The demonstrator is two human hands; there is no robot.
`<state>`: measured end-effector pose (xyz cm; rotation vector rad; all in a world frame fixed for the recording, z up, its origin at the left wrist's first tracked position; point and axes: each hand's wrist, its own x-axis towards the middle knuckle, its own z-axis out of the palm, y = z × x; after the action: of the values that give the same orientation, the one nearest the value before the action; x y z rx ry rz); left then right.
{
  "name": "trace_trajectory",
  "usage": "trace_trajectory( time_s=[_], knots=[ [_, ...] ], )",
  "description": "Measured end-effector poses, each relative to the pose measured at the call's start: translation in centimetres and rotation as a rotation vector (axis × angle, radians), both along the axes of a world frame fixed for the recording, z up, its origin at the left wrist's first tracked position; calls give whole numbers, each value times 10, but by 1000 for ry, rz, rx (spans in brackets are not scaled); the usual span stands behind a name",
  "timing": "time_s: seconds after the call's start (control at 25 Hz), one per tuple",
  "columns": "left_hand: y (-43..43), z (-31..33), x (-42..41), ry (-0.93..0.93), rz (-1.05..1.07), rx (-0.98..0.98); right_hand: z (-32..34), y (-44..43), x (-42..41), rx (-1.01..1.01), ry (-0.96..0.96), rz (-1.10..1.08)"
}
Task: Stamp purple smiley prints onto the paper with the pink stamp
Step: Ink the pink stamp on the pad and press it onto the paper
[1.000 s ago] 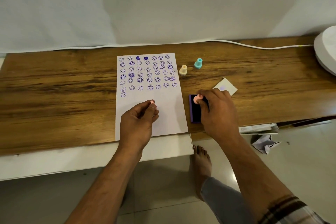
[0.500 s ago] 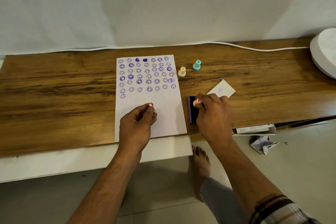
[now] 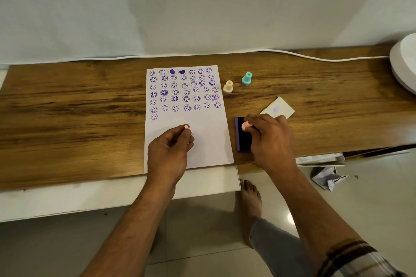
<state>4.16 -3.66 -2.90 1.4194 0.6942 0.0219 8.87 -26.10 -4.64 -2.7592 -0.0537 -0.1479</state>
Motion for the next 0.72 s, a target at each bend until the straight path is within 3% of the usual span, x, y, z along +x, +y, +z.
trace_trajectory(
  time_s=[0.24, 0.72],
  knots=[
    [5, -1, -2, -60, -97, 397, -2, 10, -5, -18, -28, -69],
    [29, 4, -11, -48, -284, 702, 8, 14, -7, 17, -117, -58]
  ],
)
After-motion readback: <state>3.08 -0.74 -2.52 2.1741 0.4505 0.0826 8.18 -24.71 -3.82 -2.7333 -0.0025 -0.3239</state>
